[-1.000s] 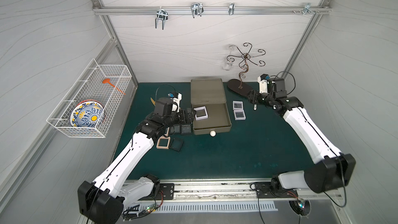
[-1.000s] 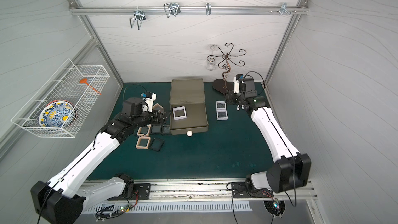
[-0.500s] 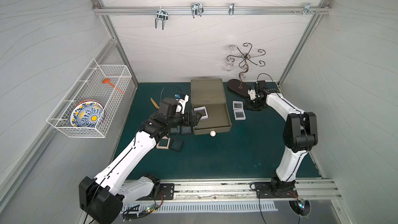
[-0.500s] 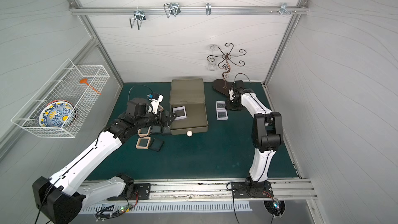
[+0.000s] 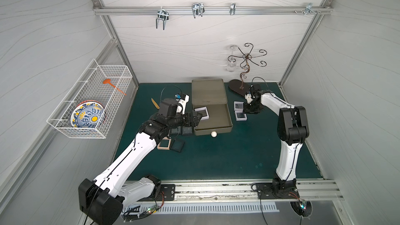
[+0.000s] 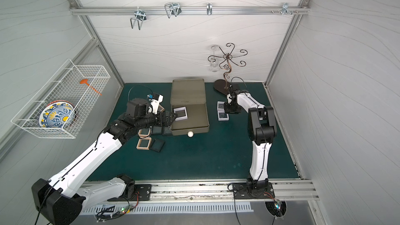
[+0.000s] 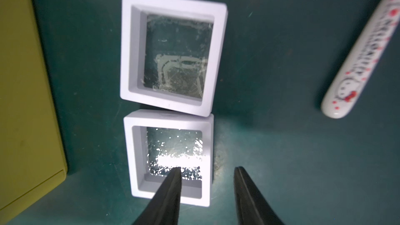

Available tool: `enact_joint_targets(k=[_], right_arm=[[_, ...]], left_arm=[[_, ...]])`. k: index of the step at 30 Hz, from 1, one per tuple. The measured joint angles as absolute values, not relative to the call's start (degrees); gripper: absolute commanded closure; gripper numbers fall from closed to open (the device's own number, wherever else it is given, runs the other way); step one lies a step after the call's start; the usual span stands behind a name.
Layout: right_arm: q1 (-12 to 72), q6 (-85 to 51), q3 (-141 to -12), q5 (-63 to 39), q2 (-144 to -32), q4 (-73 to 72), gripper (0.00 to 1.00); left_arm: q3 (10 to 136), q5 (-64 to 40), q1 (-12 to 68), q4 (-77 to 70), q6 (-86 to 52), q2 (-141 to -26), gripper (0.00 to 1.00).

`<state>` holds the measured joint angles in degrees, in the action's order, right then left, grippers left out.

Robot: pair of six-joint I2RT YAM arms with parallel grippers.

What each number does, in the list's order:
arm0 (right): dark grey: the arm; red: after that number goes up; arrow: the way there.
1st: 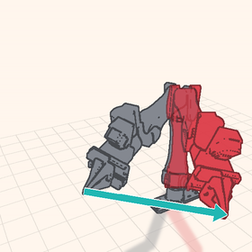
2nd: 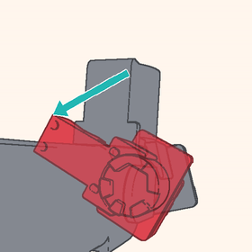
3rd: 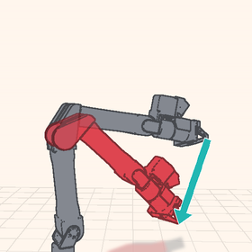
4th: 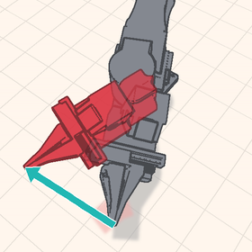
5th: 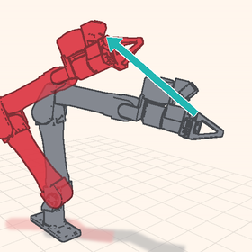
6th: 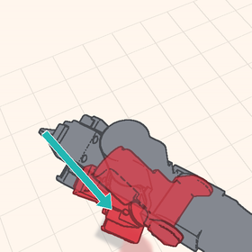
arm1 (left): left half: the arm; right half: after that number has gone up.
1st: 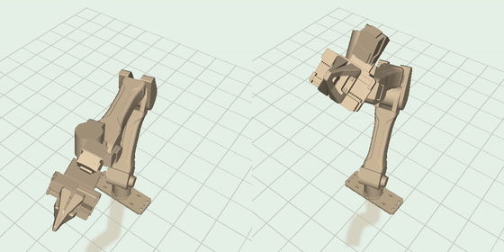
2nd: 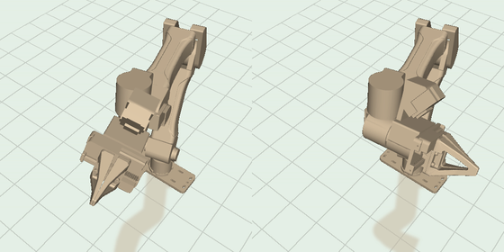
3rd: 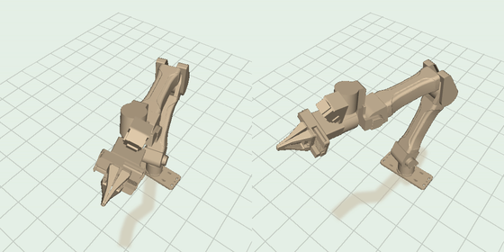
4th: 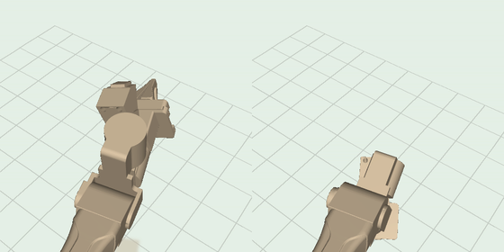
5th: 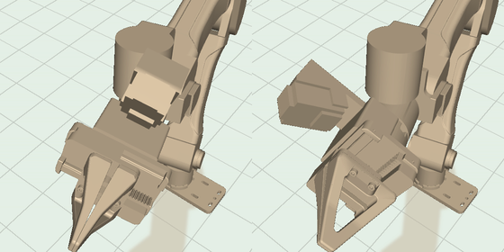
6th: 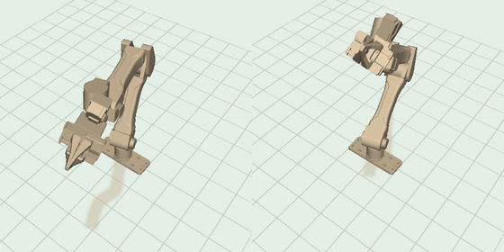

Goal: Place the brooch boxes into the drawer by color
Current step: Pick up the brooch box from the center of the board, then place the brooch box in the drawer.

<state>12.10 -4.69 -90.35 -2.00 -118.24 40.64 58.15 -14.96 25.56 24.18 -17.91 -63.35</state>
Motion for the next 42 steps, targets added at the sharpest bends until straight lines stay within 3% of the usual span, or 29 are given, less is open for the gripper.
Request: enact_joint_targets(k=[5,15,24,32,38,42], right_arm=[[12.58,-4.71,-90.72,-1.28,-119.46,41.19,0.66],[12.64,-5.15,-90.89,0.01,-120.92,41.65,0.94],[12.62,-6.50,-86.48,0.47,-113.34,41.28,0.97],[13.23,-9.19,-81.87,-1.69,-91.59,36.49,0.97],[22.22,-10.09,-82.11,-2.87,-81.49,32.47,1.00],[29.19,-9.39,-85.71,-5.32,-81.89,33.12,1.00]], left_arm=[[58.15,-14.79,25.56,24.18,-17.89,-63.18,0.00],[58.15,-14.15,25.56,24.18,-17.72,-62.48,0.00],[58.15,-13.91,25.56,24.18,-17.72,-62.13,0.00],[58.13,-13.61,25.56,24.14,-17.82,-61.69,0.00],[58.13,-9.47,25.52,24.25,-18.48,-61.01,0.00],[58.13,-6.96,24.18,25.36,-19.77,-61.01,0.00]])
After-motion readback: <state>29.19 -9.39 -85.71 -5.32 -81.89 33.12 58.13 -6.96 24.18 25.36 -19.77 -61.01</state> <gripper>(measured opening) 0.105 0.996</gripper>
